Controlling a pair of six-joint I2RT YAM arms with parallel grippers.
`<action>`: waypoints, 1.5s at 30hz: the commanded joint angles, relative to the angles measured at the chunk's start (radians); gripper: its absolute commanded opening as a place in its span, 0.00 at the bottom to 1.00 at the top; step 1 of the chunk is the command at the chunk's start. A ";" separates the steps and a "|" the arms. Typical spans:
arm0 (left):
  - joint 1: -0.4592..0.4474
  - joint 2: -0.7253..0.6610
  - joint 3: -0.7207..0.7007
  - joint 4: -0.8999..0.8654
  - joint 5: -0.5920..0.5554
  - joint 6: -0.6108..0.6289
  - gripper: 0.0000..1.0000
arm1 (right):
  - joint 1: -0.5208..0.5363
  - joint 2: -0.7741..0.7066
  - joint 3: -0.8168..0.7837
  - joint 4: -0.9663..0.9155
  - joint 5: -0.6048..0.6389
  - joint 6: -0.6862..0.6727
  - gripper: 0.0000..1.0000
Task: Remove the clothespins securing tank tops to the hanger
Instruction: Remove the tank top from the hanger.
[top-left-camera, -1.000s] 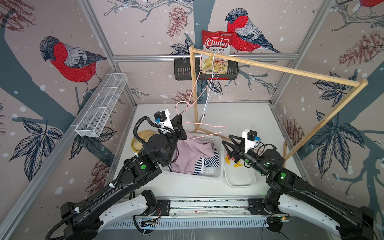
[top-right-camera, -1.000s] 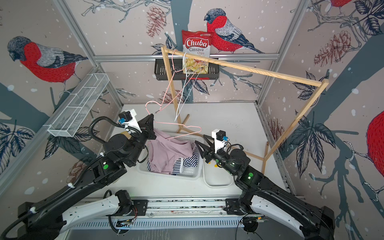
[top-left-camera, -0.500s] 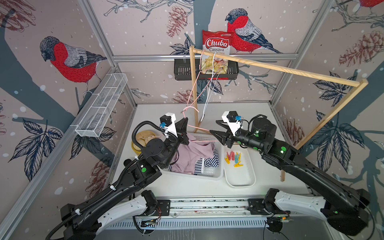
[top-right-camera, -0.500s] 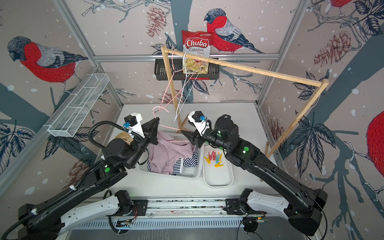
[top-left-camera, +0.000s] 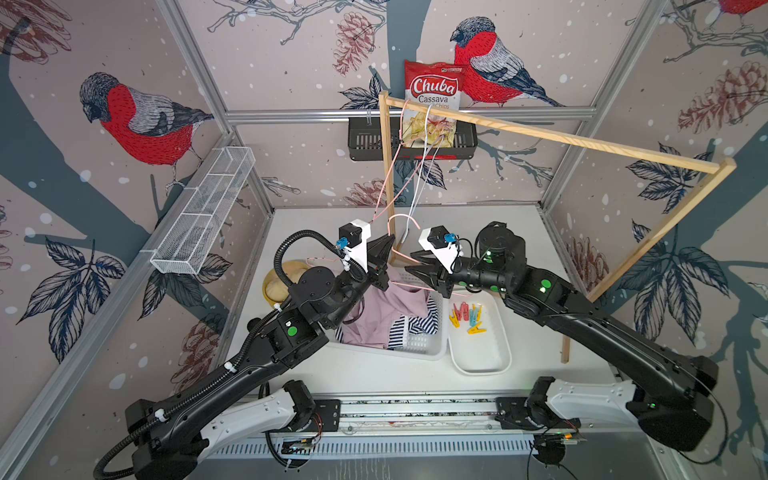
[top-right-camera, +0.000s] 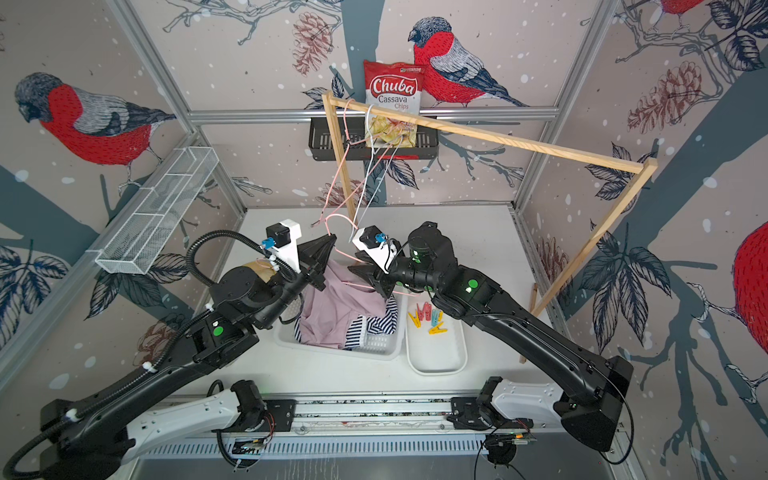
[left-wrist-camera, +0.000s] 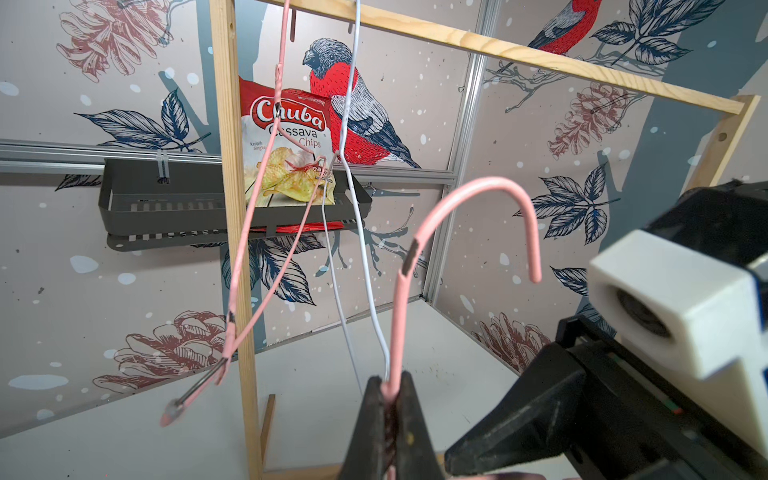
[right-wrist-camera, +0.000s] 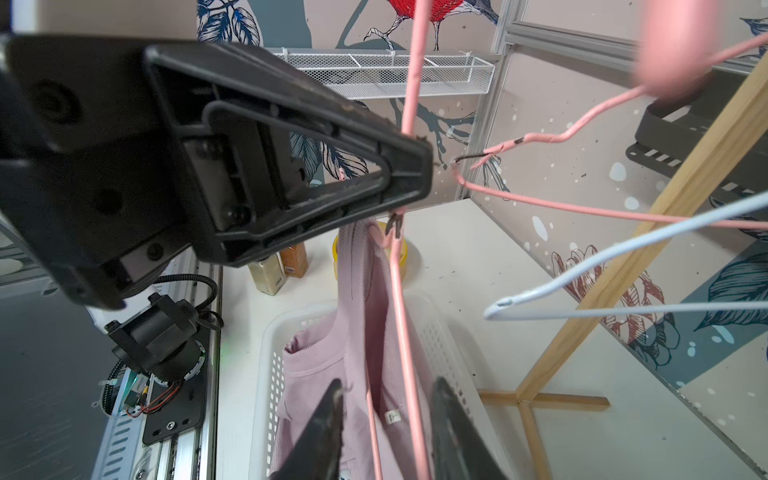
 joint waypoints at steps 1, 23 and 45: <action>0.001 0.001 0.020 0.026 0.019 -0.002 0.00 | 0.011 0.003 0.012 0.016 -0.023 -0.017 0.21; 0.001 -0.148 0.108 -0.271 -0.161 -0.096 0.88 | 0.032 -0.100 -0.097 0.138 0.120 0.019 0.00; 0.001 0.021 0.054 -0.253 0.028 -0.163 0.50 | 0.017 -0.205 -0.192 0.293 0.102 0.096 0.00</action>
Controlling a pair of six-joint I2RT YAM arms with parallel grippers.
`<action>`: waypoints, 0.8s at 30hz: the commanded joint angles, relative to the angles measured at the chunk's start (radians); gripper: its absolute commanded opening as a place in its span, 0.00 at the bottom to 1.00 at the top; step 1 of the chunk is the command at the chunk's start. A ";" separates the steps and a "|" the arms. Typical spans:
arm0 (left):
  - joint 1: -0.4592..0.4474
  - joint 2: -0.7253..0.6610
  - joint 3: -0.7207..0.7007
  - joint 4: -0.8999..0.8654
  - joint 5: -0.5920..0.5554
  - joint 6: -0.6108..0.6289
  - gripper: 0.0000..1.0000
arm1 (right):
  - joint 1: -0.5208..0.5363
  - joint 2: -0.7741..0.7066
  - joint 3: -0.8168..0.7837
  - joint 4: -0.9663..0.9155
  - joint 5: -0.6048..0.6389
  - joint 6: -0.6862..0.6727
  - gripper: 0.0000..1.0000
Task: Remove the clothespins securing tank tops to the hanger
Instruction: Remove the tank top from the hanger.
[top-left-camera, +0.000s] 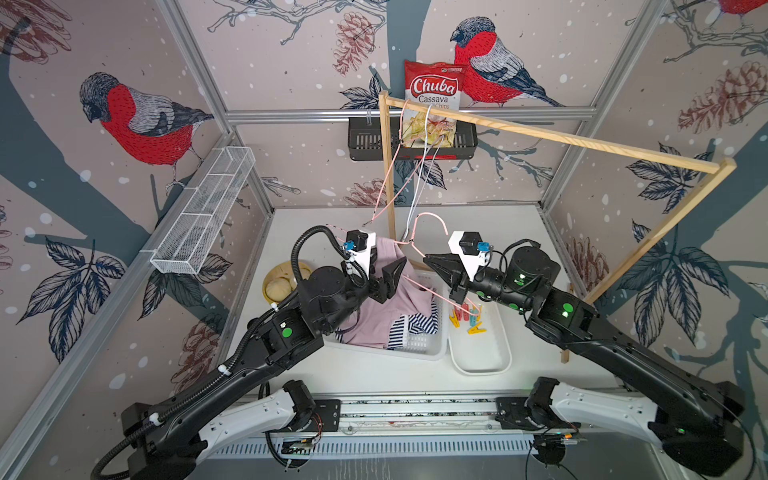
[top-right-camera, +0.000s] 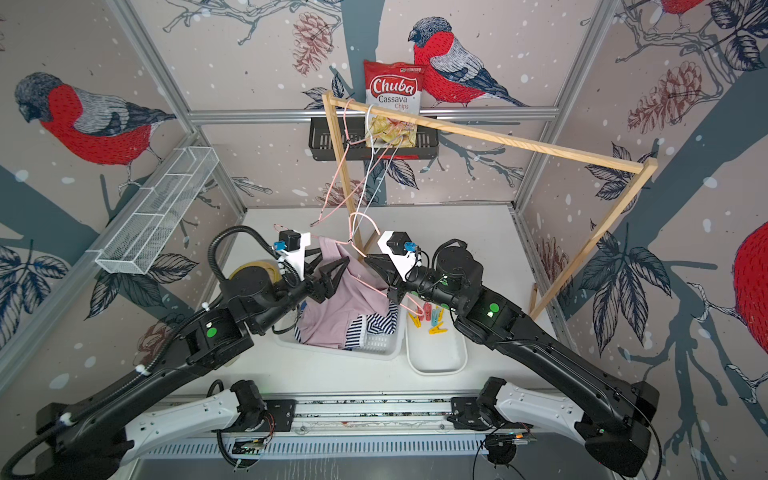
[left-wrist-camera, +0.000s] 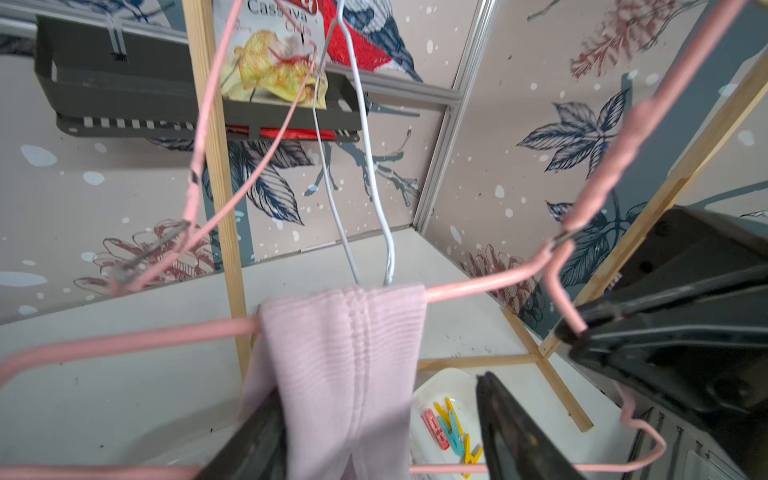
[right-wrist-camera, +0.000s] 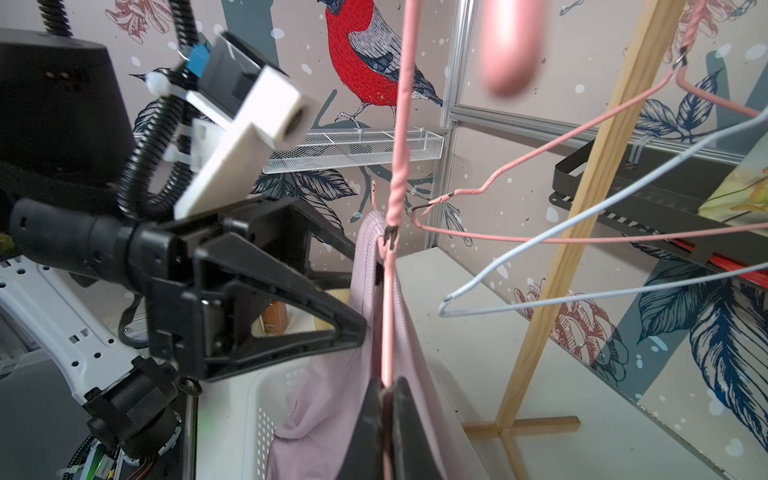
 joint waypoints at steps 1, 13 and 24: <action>0.000 0.019 0.025 0.027 -0.020 -0.022 0.36 | -0.001 -0.011 -0.006 0.080 -0.012 0.016 0.00; 0.003 -0.099 0.047 0.027 -0.211 -0.027 0.00 | -0.045 -0.024 -0.028 -0.012 -0.090 0.012 0.00; 0.003 -0.231 0.066 -0.112 -0.524 -0.010 0.00 | -0.074 -0.103 0.019 -0.259 -0.146 -0.042 0.00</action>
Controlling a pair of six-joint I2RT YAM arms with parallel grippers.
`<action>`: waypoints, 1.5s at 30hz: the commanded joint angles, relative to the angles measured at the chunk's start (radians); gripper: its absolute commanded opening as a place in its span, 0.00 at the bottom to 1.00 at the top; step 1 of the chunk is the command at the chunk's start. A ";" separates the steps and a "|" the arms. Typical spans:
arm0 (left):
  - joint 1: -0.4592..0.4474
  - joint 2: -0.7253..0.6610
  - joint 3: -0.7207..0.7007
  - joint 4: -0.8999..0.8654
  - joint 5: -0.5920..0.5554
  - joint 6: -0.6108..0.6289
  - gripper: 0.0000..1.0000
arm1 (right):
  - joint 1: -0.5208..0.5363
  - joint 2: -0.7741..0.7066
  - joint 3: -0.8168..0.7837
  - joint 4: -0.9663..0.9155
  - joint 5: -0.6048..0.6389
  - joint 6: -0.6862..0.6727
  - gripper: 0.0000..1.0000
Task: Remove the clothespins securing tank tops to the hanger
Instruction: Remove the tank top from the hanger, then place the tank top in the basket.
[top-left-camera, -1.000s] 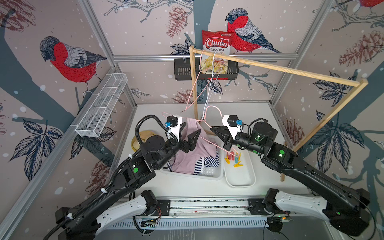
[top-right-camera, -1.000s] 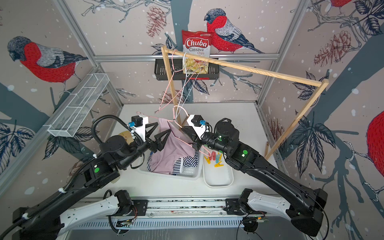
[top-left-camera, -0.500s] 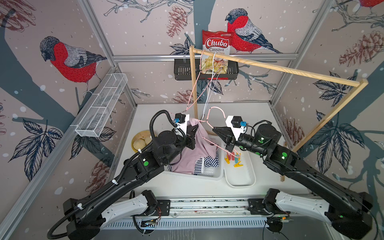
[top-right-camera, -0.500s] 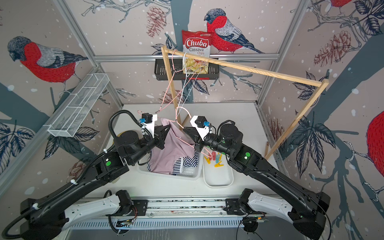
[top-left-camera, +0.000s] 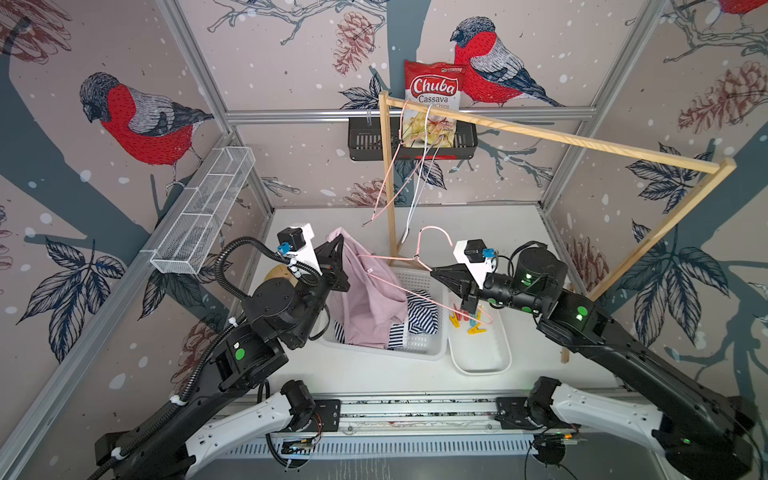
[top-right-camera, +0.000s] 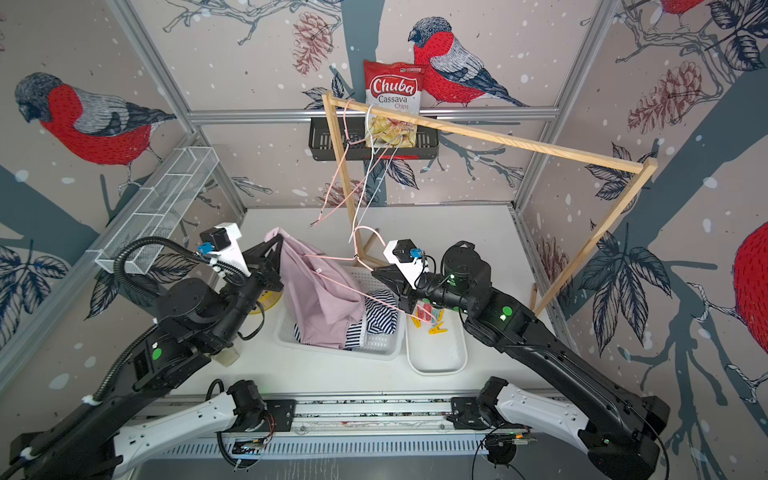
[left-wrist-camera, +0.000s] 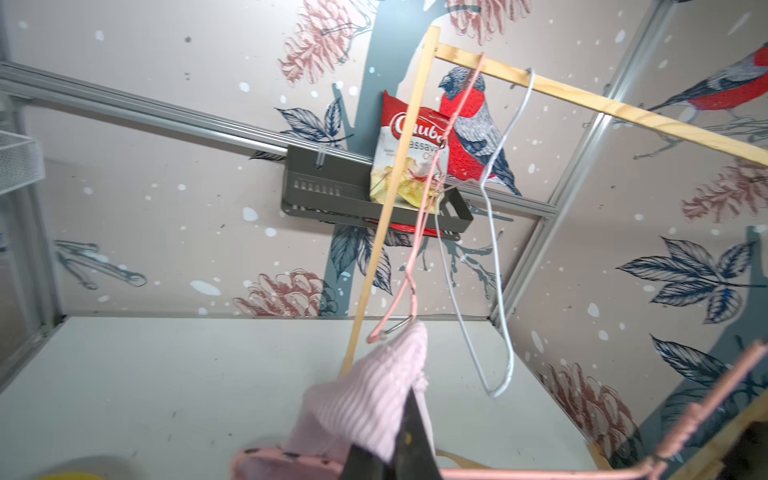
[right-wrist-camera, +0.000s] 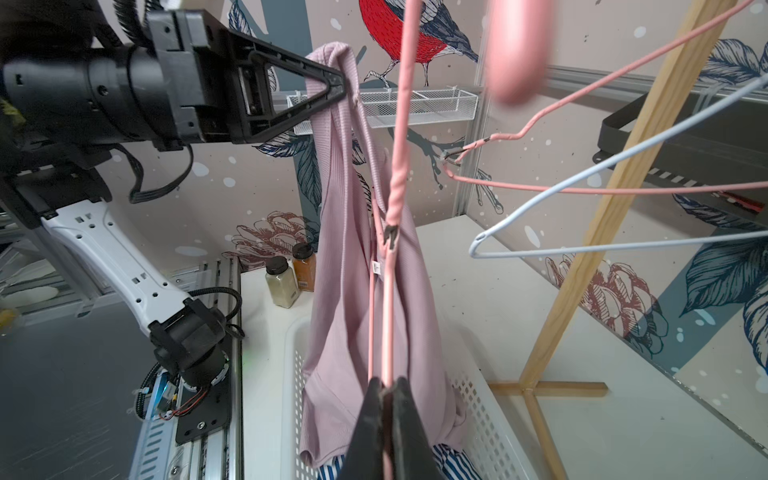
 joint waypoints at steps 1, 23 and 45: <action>0.002 -0.031 -0.004 -0.040 -0.133 -0.013 0.00 | -0.015 -0.048 0.007 -0.070 0.002 -0.017 0.00; 0.002 0.073 -0.149 0.227 0.558 0.189 0.00 | -0.042 -0.326 -0.054 0.105 0.301 -0.041 0.00; 0.000 0.393 -0.523 0.589 0.690 -0.011 0.00 | -0.050 -0.243 -0.098 0.276 0.156 -0.103 0.00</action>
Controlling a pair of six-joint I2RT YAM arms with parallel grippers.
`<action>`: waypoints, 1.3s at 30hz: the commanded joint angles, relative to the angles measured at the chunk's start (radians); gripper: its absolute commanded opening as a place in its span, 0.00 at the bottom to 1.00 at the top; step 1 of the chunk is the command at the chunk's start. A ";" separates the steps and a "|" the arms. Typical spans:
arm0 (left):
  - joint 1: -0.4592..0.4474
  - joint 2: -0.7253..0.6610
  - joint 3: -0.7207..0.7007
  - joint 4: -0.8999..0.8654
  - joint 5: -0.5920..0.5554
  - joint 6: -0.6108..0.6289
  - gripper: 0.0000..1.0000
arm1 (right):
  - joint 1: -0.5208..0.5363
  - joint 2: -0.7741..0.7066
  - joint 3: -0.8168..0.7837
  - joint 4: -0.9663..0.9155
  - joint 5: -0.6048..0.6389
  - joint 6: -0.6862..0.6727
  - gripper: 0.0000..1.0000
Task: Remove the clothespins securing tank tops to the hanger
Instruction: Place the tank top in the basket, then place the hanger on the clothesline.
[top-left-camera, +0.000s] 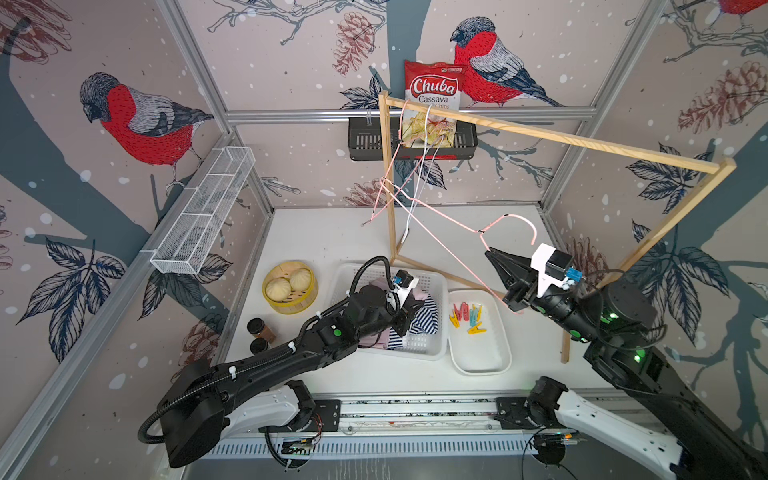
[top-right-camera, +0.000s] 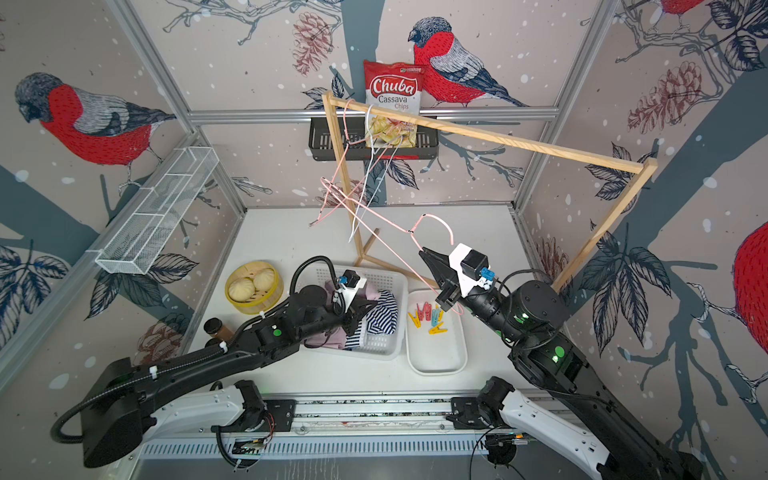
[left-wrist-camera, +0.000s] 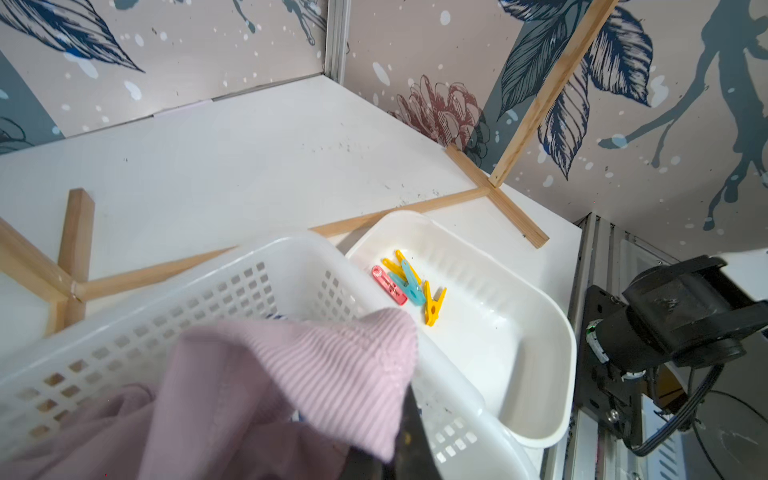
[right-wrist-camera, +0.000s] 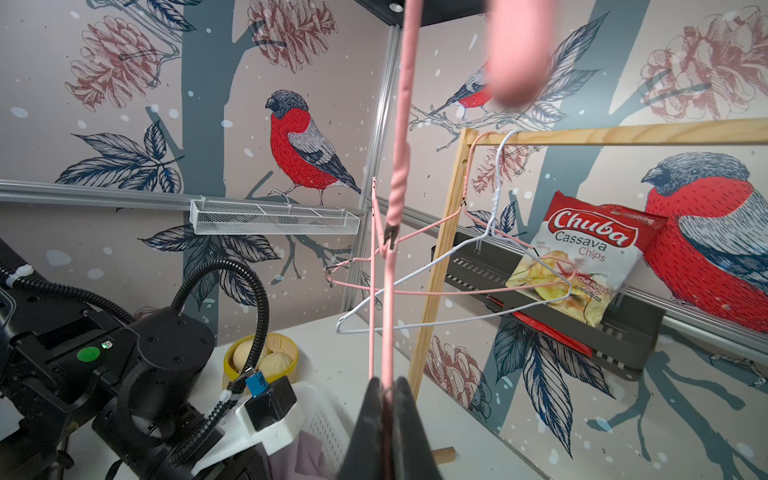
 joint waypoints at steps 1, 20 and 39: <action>-0.001 -0.021 -0.062 0.140 -0.103 -0.061 0.00 | -0.004 0.018 0.005 0.073 -0.079 0.001 0.00; 0.000 -0.305 -0.104 0.010 -0.275 -0.008 0.99 | -0.101 0.117 0.027 0.064 -0.292 -0.044 0.00; 0.000 -0.828 -0.139 -0.036 -0.325 0.324 0.95 | -0.349 0.106 0.091 -0.349 -0.630 -0.385 0.00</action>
